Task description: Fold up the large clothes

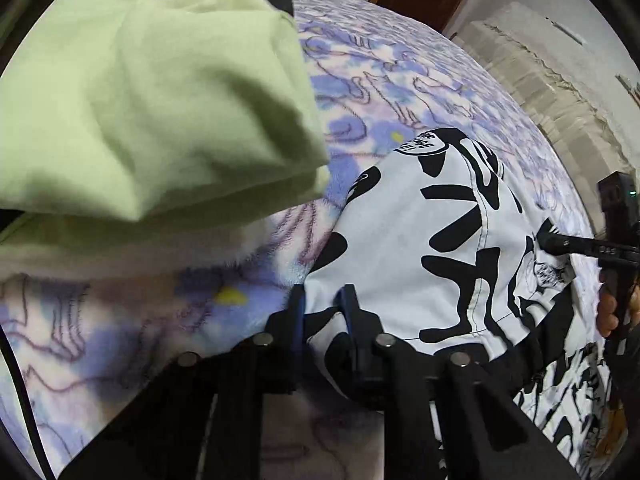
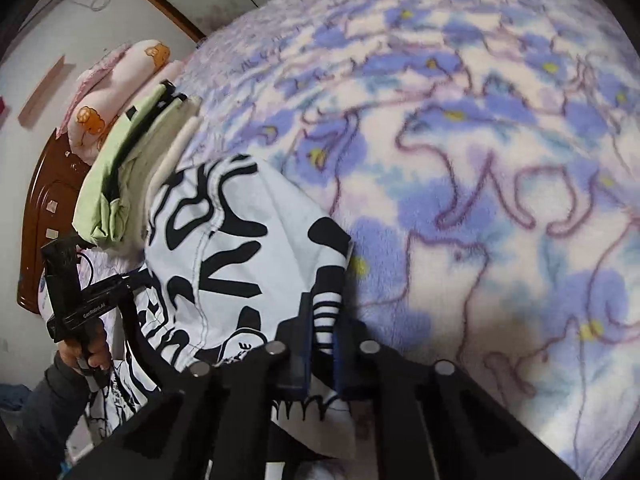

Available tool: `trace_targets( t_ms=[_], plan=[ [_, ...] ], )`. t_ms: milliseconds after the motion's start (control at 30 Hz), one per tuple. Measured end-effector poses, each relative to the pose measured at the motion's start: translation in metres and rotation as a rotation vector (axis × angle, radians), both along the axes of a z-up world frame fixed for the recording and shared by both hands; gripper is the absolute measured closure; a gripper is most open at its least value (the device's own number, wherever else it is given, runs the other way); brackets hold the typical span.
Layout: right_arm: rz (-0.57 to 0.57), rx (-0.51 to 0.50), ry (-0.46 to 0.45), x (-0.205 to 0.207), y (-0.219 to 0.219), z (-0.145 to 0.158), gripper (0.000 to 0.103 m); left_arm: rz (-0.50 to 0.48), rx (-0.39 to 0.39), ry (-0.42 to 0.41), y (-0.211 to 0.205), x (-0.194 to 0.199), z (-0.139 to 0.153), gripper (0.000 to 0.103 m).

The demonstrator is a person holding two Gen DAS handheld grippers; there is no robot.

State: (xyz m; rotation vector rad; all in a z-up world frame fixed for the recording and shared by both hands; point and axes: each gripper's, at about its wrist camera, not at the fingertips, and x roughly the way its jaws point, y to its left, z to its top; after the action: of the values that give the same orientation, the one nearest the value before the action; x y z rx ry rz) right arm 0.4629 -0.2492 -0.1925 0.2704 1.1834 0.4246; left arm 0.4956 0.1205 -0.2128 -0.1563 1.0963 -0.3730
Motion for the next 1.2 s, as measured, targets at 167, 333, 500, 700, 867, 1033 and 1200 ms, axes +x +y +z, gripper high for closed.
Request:
trace_targets(
  t_ms=[167,333,500,700,867,1033,1200],
  plan=[
    [0.019,-0.103,-0.108,-0.016,0.010,0.020,0.099,0.004,0.031,-0.070,-0.005,-0.012,0.020,0.095],
    [0.034,-0.191,-0.318,-0.052,0.025,0.058,0.099,-0.044,0.124,-0.213,-0.020,-0.045,0.049,0.095],
    [0.026,-0.222,-0.500,-0.116,0.029,0.096,0.099,-0.048,0.101,-0.353,-0.015,-0.101,0.084,0.095],
    [0.034,-0.267,-0.633,-0.209,0.031,0.118,0.098,-0.040,-0.007,-0.341,0.003,-0.178,0.093,0.095],
    [0.044,-0.384,-0.618,-0.291,0.034,0.097,0.097,-0.082,0.005,-0.246,0.008,-0.239,0.073,0.094],
    [-0.006,-0.379,-0.423,-0.339,0.018,0.067,0.094,-0.053,0.026,-0.146,0.020,-0.285,0.056,0.091],
    [-0.110,-0.258,-0.285,-0.361,-0.003,0.064,0.094,-0.014,-0.015,-0.071,0.032,-0.317,0.056,0.083]
  ],
)
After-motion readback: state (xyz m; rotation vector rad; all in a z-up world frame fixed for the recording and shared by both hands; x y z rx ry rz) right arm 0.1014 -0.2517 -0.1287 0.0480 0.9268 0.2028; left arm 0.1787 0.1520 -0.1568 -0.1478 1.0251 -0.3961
